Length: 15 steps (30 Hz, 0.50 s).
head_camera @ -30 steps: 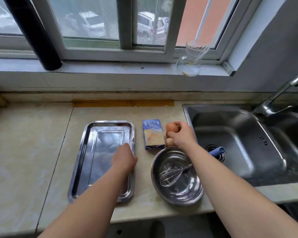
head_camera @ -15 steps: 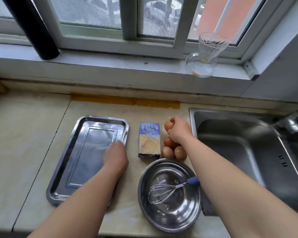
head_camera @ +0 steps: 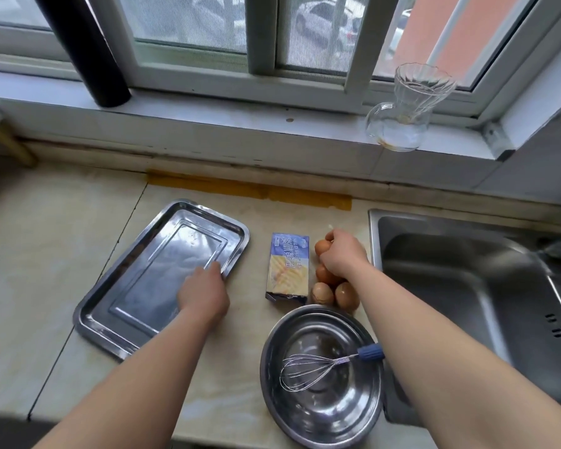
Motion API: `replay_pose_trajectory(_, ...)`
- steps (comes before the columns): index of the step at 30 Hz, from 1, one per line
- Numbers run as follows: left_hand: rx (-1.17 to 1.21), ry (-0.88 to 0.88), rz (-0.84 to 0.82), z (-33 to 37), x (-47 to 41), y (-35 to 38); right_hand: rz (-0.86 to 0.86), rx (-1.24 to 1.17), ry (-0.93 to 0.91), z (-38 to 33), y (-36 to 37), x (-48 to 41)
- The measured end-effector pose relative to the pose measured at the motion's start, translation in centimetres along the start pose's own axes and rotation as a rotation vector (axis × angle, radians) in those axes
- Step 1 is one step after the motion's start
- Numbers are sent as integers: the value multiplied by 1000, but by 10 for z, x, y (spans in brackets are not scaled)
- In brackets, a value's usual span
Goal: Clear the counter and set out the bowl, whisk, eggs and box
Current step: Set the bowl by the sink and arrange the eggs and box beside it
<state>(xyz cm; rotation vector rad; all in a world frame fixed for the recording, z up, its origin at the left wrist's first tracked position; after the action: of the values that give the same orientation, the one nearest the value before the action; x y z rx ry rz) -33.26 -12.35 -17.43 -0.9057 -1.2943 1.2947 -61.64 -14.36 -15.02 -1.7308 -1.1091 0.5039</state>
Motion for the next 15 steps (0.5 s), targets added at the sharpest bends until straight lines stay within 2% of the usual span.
replay_pose_trajectory(10,-20,-9,55,-12,5,-3,-18,-22,-8,-2,-2,5)
replay_pose_trajectory(15,87,-62,49,-26,7,0,50,-114,-77,-20,-12,12)
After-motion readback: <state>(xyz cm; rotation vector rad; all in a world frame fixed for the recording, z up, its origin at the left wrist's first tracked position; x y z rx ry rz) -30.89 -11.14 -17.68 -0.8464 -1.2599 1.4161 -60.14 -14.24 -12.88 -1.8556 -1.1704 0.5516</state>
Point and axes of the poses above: each hand's wrist, its own x-axis away from the middle knuckle, its own y-axis out of the palm, z = x × y, the point moved 9 cm from there along -x, towards the middle knuckle, and after that the axes turned 15 degrees about z, right-handed, at the moved point
